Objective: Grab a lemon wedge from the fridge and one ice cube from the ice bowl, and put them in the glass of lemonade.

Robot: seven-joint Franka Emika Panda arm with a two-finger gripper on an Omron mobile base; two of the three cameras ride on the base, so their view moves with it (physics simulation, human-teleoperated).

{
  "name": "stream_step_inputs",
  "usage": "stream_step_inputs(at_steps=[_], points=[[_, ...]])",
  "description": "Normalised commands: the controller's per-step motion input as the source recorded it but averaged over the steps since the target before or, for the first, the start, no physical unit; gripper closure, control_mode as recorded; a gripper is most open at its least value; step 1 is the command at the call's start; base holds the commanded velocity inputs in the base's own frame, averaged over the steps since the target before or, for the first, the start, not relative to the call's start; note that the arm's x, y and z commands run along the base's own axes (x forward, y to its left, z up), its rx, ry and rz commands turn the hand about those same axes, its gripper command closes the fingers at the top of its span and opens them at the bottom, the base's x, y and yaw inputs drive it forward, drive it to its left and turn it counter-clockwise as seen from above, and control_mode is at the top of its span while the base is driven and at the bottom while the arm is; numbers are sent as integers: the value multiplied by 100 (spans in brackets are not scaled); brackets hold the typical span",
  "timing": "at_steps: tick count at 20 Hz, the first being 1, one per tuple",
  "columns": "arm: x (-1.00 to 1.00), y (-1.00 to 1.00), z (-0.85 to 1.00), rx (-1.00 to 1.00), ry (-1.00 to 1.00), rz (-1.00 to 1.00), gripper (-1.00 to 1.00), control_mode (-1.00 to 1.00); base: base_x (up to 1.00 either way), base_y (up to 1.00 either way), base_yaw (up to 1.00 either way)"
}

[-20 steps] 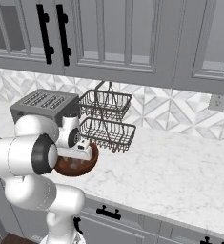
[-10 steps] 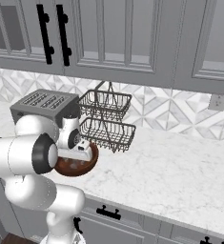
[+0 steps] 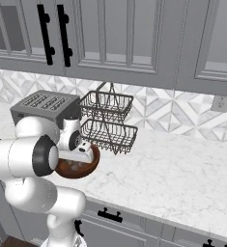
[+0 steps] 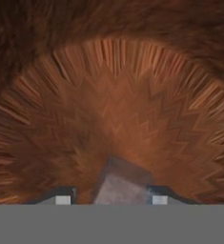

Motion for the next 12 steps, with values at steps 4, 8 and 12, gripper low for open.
stream_step_inputs(at_steps=[4, 8, 12], points=[[0, 0, 0, 0, 2, 0, 100, -100, 0, 0, 0], [-5, 0, 2, 0, 0, 0, 100, -100, 0, 0, 0], [-43, 0, 78, 0, -14, 0, 100, -100, 0, 0, 0]])
